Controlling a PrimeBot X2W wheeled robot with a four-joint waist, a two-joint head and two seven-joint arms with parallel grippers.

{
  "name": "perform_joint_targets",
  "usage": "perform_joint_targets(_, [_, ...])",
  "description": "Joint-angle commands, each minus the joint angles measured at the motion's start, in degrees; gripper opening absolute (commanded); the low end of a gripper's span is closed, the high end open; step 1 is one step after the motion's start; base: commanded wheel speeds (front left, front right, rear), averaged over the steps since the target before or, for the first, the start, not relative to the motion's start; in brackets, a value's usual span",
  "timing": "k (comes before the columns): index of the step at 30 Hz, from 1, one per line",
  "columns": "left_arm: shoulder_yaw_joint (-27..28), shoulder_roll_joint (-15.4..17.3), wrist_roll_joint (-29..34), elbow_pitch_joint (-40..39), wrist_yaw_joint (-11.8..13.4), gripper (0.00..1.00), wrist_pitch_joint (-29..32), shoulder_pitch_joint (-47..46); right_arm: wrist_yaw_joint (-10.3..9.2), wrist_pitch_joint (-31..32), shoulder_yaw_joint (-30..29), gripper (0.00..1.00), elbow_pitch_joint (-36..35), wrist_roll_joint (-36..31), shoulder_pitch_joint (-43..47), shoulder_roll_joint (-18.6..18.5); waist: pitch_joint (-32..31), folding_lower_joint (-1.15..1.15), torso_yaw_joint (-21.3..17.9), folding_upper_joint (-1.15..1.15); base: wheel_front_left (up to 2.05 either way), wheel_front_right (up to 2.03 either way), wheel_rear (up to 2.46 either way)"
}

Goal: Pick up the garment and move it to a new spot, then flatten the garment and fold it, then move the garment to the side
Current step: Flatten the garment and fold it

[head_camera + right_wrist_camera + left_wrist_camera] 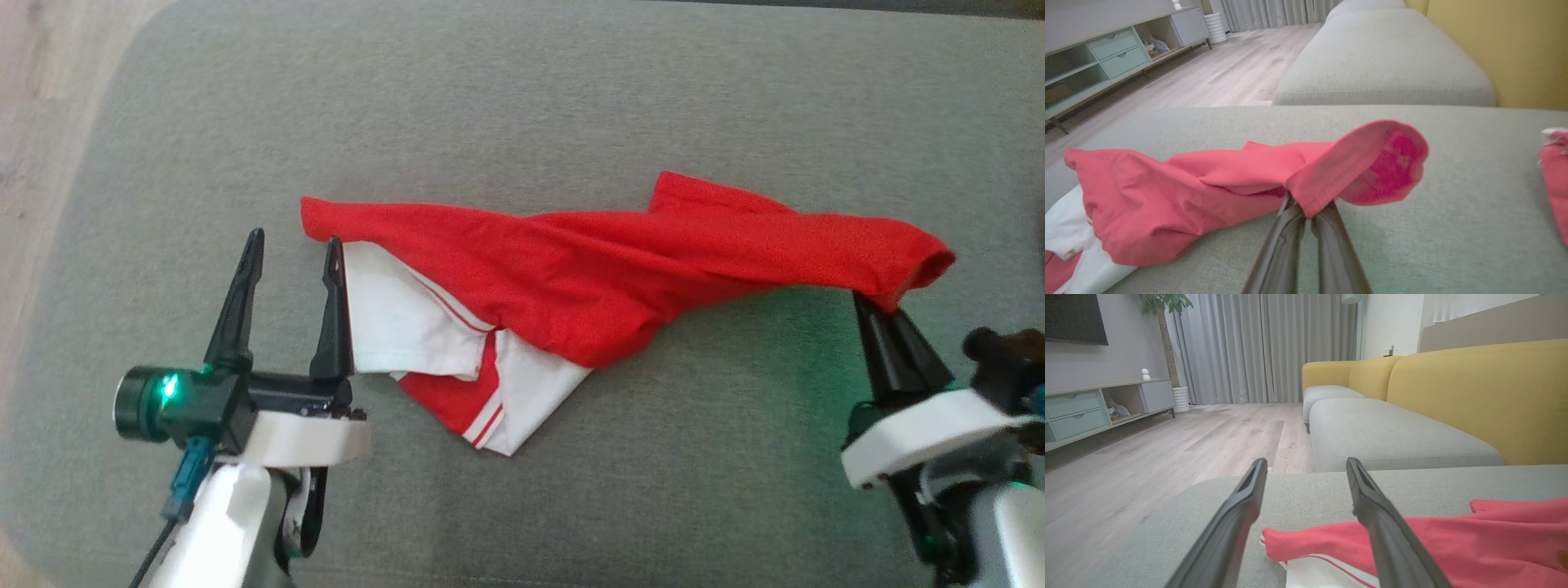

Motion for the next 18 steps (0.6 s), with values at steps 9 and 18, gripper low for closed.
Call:
perform_joint_targets(9, [2.6,0.8,0.7,-1.9,-0.1,1.0,-0.5,-0.1,-0.04,14.3,-0.7,0.0,-26.4,-1.2,2.4,-3.8,-0.8,0.0,-3.0,0.0,0.0,0.0,0.0])
perform_joint_targets(18, [1.8,-0.2,0.9,-1.2,-0.9,1.0,-0.5,-1.2,-0.04,17.6,-1.5,0.0,-24.2,1.5,-3.6,-5.3,0.8,0.0,-1.0,0.0,0.0,0.0,0.0])
